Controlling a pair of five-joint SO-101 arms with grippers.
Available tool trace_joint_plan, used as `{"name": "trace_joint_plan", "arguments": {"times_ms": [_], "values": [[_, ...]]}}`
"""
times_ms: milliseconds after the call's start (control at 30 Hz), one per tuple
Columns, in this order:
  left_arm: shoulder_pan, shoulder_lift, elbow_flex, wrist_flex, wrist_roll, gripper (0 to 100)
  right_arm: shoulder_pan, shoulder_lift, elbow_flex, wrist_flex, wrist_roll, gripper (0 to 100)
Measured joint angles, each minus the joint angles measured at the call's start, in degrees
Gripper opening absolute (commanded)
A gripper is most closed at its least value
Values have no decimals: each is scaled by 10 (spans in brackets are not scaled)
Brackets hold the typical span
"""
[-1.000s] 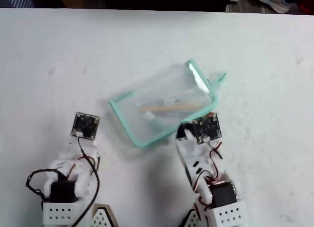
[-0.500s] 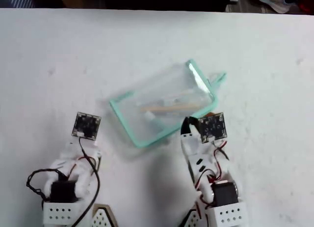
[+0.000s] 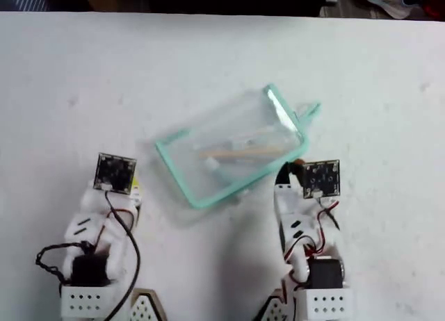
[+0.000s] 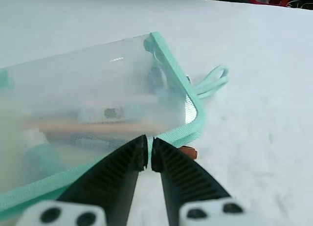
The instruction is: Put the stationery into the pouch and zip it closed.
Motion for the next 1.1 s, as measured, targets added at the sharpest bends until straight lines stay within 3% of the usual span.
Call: {"name": "trace_joint_plan", "arguments": {"times_ms": [333,567,800,1100], "values": [[33,-10,-193,-11,0,24,4,0,0,0,0,22],[101,-4,-146,-12,-15,24,4,0,0,0,0,22],[113,1,-128,-12,-63,24,4,0,0,0,0,22],[115,290,-240,-13,-56,24,4,0,0,0,0,22]]}}
